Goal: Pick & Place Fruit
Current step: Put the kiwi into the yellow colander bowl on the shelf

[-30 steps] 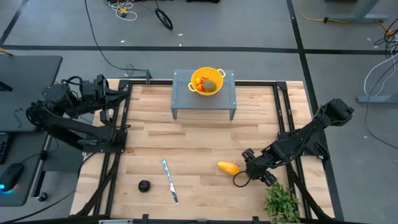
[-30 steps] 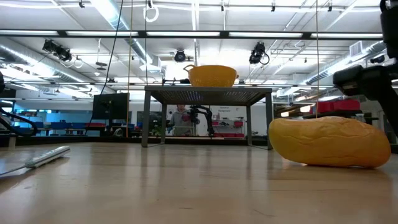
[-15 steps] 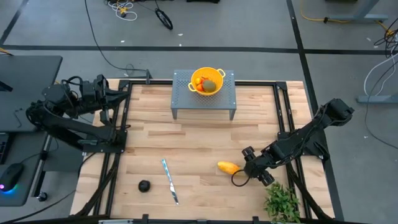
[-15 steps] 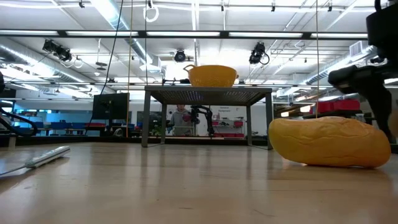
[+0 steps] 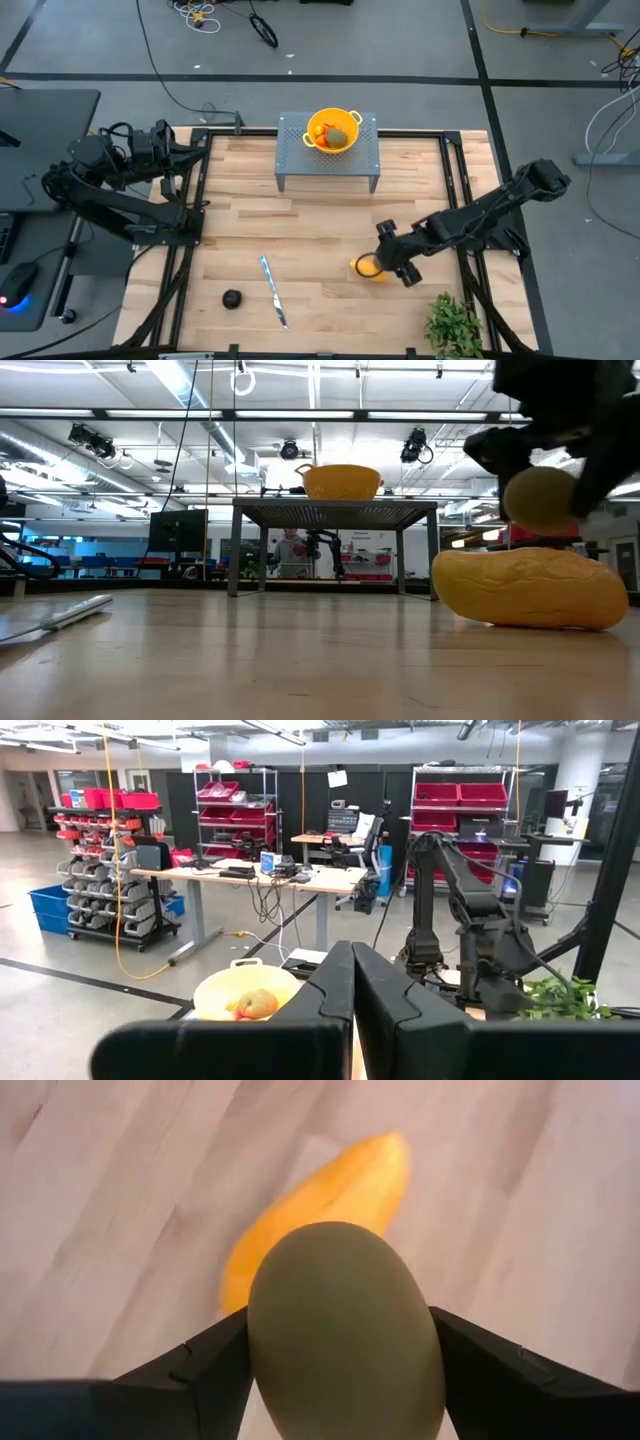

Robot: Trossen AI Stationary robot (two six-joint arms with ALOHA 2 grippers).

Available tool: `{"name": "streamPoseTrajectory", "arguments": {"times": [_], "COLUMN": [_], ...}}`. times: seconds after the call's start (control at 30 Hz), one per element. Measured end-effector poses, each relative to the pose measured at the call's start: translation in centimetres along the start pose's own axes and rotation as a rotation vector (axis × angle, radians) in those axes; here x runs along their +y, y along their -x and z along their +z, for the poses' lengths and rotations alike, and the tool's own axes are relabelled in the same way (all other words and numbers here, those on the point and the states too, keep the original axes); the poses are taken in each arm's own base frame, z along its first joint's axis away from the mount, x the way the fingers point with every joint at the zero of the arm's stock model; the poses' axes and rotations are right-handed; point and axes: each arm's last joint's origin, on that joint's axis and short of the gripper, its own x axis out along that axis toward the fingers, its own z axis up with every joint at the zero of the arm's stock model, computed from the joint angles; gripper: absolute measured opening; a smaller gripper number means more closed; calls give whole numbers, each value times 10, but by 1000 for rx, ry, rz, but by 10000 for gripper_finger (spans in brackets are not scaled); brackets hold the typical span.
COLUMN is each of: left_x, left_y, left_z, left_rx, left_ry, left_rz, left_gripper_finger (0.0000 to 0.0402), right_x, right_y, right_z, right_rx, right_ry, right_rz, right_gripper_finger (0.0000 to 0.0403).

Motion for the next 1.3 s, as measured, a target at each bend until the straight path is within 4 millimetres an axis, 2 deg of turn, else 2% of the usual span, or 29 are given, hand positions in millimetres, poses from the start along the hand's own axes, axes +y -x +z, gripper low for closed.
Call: {"name": "streamPoseTrajectory", "arguments": {"times": [0.57,0.8,0.93,1.3], "left_x": [0,0,0,0], "left_y": [0,0,0,0], "left_z": [0,0,0,0], "left_rx": [0,-1,-1,-1], "left_ry": [-4,-8,-7,-1], "left_rz": [0,0,0,0], "left_gripper_finger": [2,2,2,2], "right_x": [-30,-53,-65,-89], "right_y": [5,29,43,75], "right_z": [9,29,33,19], "right_rx": [-68,-136,-157,-213], "right_ry": [-99,-141,-143,-215], "right_rz": [-56,-150,-178,-295], "right_gripper_finger": [273,273,273,273]}}
